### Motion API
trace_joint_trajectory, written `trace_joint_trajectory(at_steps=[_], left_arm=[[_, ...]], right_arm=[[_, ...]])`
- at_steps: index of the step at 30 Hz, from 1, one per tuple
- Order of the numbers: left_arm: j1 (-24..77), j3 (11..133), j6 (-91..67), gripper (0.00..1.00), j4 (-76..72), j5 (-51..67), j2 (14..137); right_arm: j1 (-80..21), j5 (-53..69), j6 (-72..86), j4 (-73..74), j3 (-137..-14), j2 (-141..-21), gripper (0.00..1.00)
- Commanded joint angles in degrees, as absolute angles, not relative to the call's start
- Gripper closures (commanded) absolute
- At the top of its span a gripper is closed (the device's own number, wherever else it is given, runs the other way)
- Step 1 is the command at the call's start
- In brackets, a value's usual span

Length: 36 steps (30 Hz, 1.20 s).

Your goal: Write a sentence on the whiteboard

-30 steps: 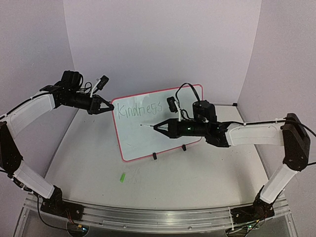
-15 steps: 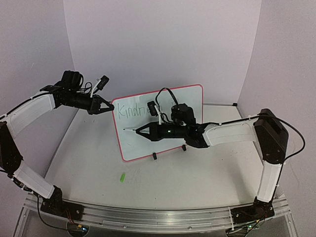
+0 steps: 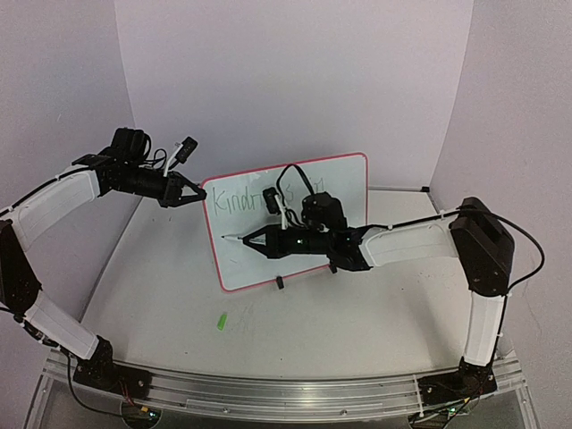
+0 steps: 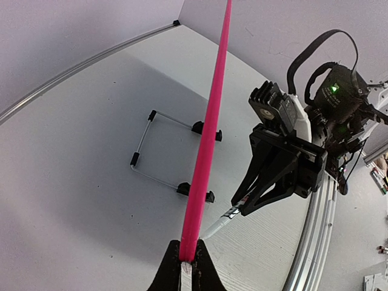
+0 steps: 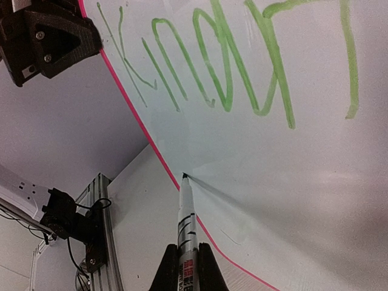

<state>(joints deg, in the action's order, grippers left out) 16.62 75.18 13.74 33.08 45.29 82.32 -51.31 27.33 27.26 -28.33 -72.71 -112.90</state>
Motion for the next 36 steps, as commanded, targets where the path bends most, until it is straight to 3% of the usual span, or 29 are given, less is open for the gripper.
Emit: trace_joint_trajectory(at_steps=[1, 10, 18, 36], left_arm=[[17.08, 75.15, 14.49, 1.0, 31.98, 46.46, 80.08], [17.14, 75.15, 14.48, 1.0, 31.92, 46.47, 79.89], [17.25, 75.16, 14.56, 1.0, 31.91, 46.37, 79.89], [17.36, 75.22, 14.59, 1.0, 31.99, 46.28, 79.89]], right_arm=[[-51.29, 22.34, 27.78, -29.31, -71.28, -112.65, 1.0], [-51.24, 21.63, 27.96, -29.34, -68.35, -111.37, 1.0], [-51.21, 30.38, 26.89, -32.08, -68.96, -109.37, 1.0], [-50.48, 25.04, 28.48, -33.75, -68.72, -109.48, 1.0]])
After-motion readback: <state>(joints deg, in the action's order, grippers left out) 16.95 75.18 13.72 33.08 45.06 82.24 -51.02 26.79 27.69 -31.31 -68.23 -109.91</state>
